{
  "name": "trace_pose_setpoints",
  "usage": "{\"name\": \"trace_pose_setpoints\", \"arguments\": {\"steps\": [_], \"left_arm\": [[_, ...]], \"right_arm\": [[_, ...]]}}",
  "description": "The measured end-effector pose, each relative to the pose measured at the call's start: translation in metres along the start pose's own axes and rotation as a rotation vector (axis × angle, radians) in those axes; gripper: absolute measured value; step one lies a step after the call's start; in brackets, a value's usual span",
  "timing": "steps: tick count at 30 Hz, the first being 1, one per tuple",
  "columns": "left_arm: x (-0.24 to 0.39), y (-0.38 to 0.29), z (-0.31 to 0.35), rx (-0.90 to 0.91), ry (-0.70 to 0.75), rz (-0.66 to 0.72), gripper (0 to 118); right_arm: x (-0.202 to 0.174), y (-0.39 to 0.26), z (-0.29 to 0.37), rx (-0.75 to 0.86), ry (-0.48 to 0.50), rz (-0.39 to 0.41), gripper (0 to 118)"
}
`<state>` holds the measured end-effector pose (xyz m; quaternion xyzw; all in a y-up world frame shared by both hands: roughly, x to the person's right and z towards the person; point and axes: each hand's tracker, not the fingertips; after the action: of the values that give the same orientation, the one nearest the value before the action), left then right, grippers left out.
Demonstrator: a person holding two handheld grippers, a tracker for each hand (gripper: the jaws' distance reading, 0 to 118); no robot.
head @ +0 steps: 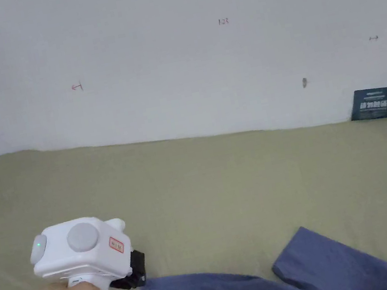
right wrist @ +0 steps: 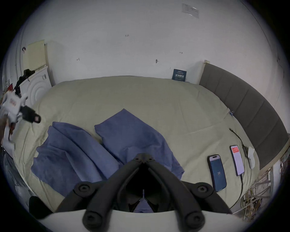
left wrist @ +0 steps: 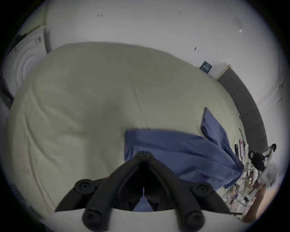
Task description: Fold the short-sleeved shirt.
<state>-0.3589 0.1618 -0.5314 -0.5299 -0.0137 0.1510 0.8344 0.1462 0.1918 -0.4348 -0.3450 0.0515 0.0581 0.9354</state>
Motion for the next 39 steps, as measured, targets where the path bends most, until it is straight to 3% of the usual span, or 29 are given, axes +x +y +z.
{"name": "trace_pose_setpoints", "arguments": {"steps": [1,3,4,9,11,12,13,14,15,16,18,19,20,21,22,25,26,27,28,29,32,39], "left_arm": [[0.001,0.015,-0.014,-0.020,0.009,-0.028,23],[0.003,0.033,-0.045,-0.078,0.037,-0.015,94],[0.003,0.040,-0.059,-0.147,0.039,-0.019,117],[0.007,0.034,-0.103,-0.251,0.089,-0.038,98],[0.015,0.024,-0.098,-0.214,0.133,-0.051,90],[0.018,0.022,-0.090,-0.176,0.150,-0.027,75],[0.022,0.022,-0.085,-0.166,0.188,-0.010,33],[0.025,0.022,-0.077,-0.130,0.222,-0.051,2],[0.028,0.022,-0.066,-0.111,0.155,-0.080,2],[0.029,0.021,-0.061,-0.088,0.065,-0.067,2],[0.034,0.020,-0.056,-0.098,0.096,-0.053,2],[0.033,0.024,-0.060,-0.098,0.105,-0.064,2],[0.034,0.025,-0.060,-0.101,0.112,-0.080,2],[0.036,0.024,-0.060,-0.104,0.112,-0.090,2],[0.036,0.023,-0.058,-0.104,0.111,-0.094,2],[0.031,0.025,-0.062,-0.093,0.099,-0.085,2],[0.030,0.025,-0.060,-0.090,0.089,-0.081,2],[0.027,0.025,-0.060,-0.079,0.082,-0.077,2],[0.024,0.025,-0.057,-0.065,0.066,-0.068,2],[0.022,0.024,-0.053,-0.056,0.037,-0.045,2],[0.017,0.021,-0.032,0.040,0.024,-0.046,2],[0.002,0.030,0.051,0.241,0.023,-0.066,2]], "right_arm": [[0.003,0.000,-0.001,-0.002,-0.005,-0.002,0],[0.011,0.000,-0.002,-0.009,-0.004,-0.018,0],[0.014,0.000,-0.002,-0.009,0.003,-0.028,0],[0.030,-0.003,-0.005,-0.012,-0.033,-0.033,0],[0.037,-0.005,-0.007,-0.018,-0.044,-0.045,0],[0.040,-0.006,-0.007,-0.021,-0.050,-0.052,0],[0.043,-0.008,-0.006,-0.023,-0.060,-0.055,0],[0.045,-0.011,-0.006,-0.026,-0.072,-0.061,0],[0.048,-0.013,-0.005,-0.032,-0.073,-0.071,2],[0.052,-0.016,-0.005,-0.046,-0.056,-0.089,17],[0.056,-0.023,-0.003,-0.108,0.035,-0.126,44],[0.057,-0.027,-0.003,-0.132,0.073,-0.144,44],[0.056,-0.033,-0.004,-0.169,0.104,-0.154,80],[0.053,-0.039,-0.004,-0.190,0.125,-0.162,106],[0.050,-0.044,-0.002,-0.183,0.160,-0.162,112],[0.042,-0.056,-0.012,-0.278,0.117,-0.123,100],[0.038,-0.059,-0.013,-0.293,0.099,-0.086,76],[0.035,-0.059,-0.015,-0.295,0.100,-0.049,29],[0.031,-0.060,-0.017,-0.303,0.102,-0.062,4],[0.030,-0.059,-0.017,-0.276,0.086,-0.111,4],[0.021,-0.047,-0.009,-0.204,0.087,-0.044,4],[0.013,0.017,0.005,-0.074,0.153,-0.040,4]]}}
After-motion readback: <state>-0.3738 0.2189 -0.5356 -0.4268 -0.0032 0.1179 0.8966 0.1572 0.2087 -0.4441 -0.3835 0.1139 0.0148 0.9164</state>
